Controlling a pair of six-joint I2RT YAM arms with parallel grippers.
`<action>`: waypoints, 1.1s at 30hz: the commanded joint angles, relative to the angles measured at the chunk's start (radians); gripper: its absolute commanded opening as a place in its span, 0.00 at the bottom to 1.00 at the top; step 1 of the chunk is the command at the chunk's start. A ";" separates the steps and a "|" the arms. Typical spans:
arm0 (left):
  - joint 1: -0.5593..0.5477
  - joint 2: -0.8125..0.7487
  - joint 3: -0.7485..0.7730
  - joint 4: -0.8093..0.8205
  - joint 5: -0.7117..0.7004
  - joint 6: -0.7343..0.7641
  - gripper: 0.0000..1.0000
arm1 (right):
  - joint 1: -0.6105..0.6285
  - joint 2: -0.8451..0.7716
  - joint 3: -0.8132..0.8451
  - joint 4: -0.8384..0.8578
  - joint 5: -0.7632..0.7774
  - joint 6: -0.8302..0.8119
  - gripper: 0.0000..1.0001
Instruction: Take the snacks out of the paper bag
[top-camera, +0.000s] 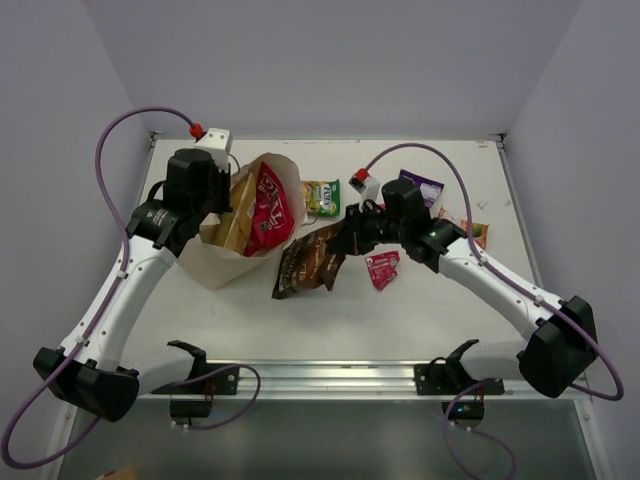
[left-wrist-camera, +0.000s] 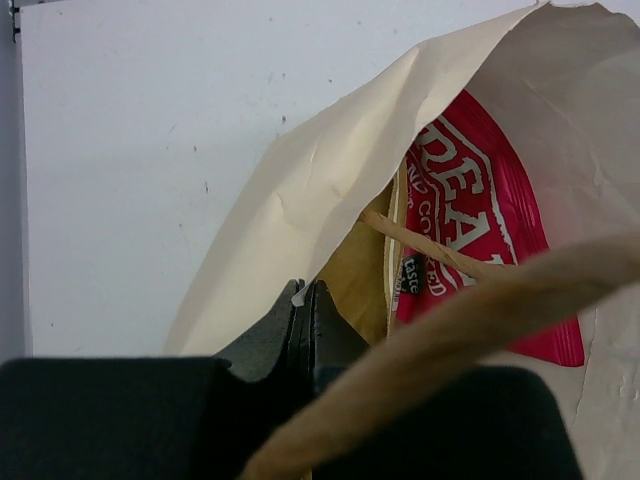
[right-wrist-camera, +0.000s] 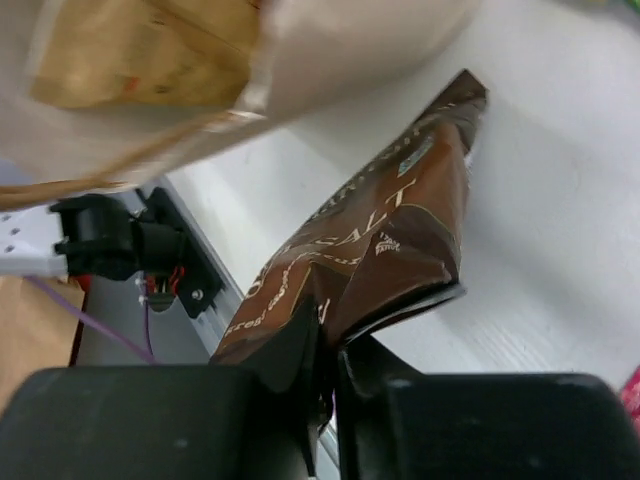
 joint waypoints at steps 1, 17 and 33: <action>0.011 -0.031 0.024 0.009 0.043 0.028 0.00 | -0.033 -0.015 -0.094 0.078 0.112 0.058 0.14; 0.008 -0.071 0.008 0.004 0.199 0.042 0.00 | 0.106 -0.128 0.396 -0.260 0.522 -0.146 0.80; 0.008 -0.060 -0.001 0.004 0.235 0.026 0.00 | 0.204 0.418 0.729 -0.217 0.370 -0.188 0.81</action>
